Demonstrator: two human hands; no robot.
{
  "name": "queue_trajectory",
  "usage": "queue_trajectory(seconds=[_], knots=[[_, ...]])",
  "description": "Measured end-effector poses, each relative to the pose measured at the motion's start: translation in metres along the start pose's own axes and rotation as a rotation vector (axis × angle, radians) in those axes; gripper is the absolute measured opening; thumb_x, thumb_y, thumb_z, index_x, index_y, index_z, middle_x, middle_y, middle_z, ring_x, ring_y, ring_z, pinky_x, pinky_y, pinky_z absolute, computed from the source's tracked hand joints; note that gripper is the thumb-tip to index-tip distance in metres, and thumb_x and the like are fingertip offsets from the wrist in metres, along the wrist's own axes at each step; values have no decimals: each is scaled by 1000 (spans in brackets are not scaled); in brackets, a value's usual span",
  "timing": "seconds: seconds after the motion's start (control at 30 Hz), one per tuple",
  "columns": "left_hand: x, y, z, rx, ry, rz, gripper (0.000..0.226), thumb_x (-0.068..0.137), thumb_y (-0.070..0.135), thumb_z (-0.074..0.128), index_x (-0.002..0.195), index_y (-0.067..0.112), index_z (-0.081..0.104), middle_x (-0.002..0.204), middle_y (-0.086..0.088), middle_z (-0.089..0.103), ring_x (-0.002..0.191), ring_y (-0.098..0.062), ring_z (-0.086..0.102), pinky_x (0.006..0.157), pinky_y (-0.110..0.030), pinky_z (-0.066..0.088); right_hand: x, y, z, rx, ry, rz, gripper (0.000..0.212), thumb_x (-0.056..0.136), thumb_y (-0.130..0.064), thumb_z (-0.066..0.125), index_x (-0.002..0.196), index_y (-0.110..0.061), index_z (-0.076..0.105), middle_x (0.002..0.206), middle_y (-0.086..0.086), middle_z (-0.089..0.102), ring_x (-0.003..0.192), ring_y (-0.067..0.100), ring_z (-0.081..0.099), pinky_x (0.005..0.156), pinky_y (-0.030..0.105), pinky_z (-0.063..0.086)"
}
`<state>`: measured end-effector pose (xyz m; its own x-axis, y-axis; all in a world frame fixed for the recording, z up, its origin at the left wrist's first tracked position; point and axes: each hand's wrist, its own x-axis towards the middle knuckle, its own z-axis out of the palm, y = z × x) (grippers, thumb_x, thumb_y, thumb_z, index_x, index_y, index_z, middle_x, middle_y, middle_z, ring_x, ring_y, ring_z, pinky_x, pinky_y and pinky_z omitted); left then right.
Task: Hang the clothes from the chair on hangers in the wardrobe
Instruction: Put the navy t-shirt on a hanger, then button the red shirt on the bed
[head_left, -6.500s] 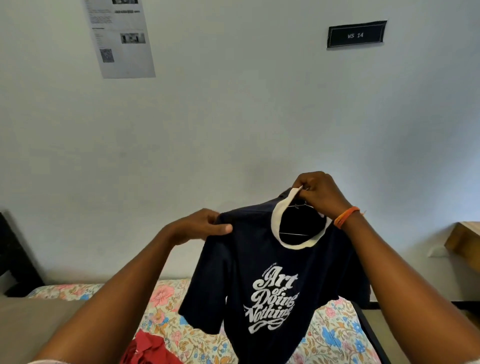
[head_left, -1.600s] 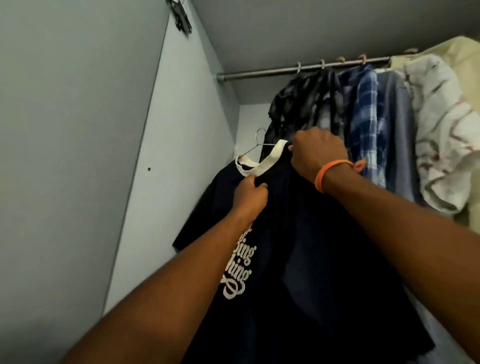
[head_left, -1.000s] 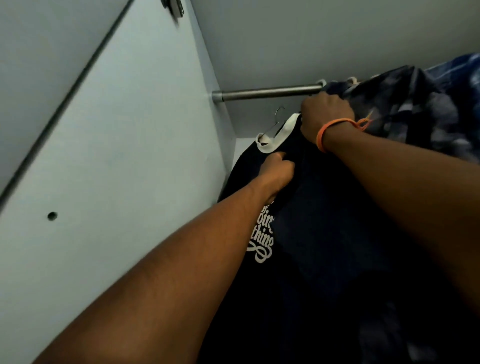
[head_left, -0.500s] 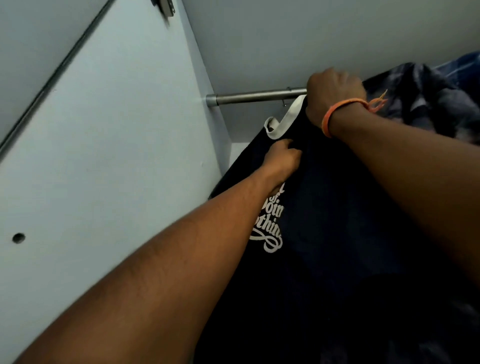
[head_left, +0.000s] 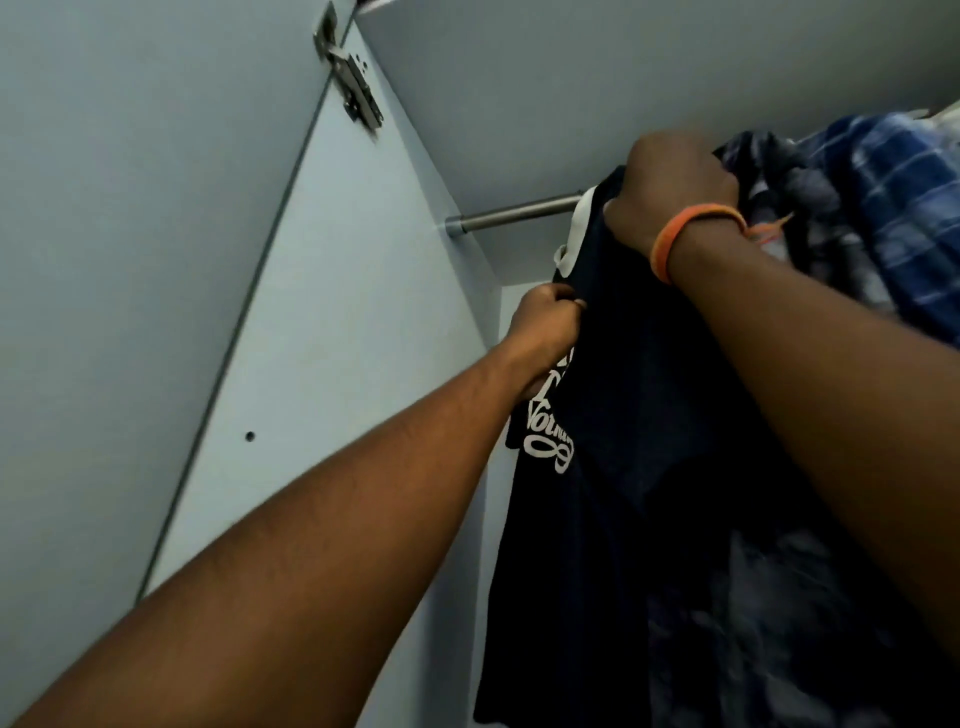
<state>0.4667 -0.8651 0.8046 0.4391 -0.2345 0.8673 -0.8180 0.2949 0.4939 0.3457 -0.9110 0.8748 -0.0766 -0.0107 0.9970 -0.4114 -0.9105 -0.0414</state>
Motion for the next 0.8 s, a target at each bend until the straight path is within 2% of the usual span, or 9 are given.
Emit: queue_trajectory(seconds=[0.07, 0.17, 0.23, 0.3, 0.43, 0.53, 0.6, 0.7, 0.8], knots=[[-25, 13, -5, 6, 2, -36, 30, 96, 6, 50, 124, 9, 60, 92, -2, 66, 82, -20, 63, 72, -28, 48, -16, 1, -12, 99, -13, 35, 30, 89, -16, 61, 115, -1, 64, 122, 24, 62, 112, 45, 60, 89, 48, 51], [-65, 37, -15, 63, 42, -101, 24, 98, 4, 46, 114, 17, 59, 91, 2, 63, 79, -16, 61, 80, -31, 52, -44, -2, -31, 240, -33, 80, 29, 88, -19, 64, 112, -5, 66, 119, 23, 65, 109, 44, 62, 87, 47, 53], [-87, 49, -24, 111, 71, -134, 28, 99, 7, 47, 123, 14, 60, 111, -4, 66, 96, -20, 63, 92, -37, 54, -62, -7, -44, 324, -51, 124, 28, 88, -23, 64, 112, -7, 65, 117, 21, 66, 107, 43, 64, 86, 46, 53], [-112, 59, -36, 172, 99, -177, 36, 100, 9, 46, 135, 11, 55, 127, -7, 60, 110, -25, 61, 94, -42, 55, -86, -15, -58, 391, -81, 160, 30, 89, -24, 65, 114, -8, 61, 118, 21, 65, 108, 43, 63, 85, 44, 52], [-169, 93, -78, 313, 171, -231, 38, 100, 12, 48, 137, 12, 54, 133, -6, 59, 107, -22, 61, 89, -38, 57, -132, -42, -98, 629, -121, 265, 26, 88, -32, 68, 108, -16, 63, 113, 14, 67, 104, 39, 64, 81, 40, 50], [-218, 131, -116, 413, 314, -203, 33, 98, 16, 54, 130, 14, 59, 127, -6, 63, 113, -22, 61, 100, -44, 52, -168, -78, -127, 1040, -182, 389, 23, 82, -42, 69, 90, -20, 67, 90, 4, 72, 85, 31, 68, 75, 39, 56], [-263, 160, -143, 494, 413, -206, 31, 98, 19, 55, 129, 16, 59, 124, -3, 64, 112, -21, 62, 99, -44, 53, -199, -108, -159, 1373, -236, 466, 23, 81, -45, 68, 78, -23, 64, 71, 0, 70, 64, 23, 68, 60, 41, 58], [-352, 204, -174, 605, 499, -171, 23, 99, 19, 56, 121, 20, 62, 113, 2, 66, 103, -14, 65, 90, -39, 58, -255, -153, -223, 1720, -377, 543, 19, 90, -34, 71, 86, -15, 67, 64, 1, 68, 48, 12, 62, 44, 26, 46], [-440, 250, -199, 467, 578, -87, 14, 98, 5, 54, 105, 11, 65, 98, -8, 72, 91, -20, 71, 78, -34, 59, -303, -196, -292, 2089, -657, 636, 21, 92, -21, 69, 90, 0, 66, 56, 2, 64, 38, 13, 49, 36, 22, 38]])
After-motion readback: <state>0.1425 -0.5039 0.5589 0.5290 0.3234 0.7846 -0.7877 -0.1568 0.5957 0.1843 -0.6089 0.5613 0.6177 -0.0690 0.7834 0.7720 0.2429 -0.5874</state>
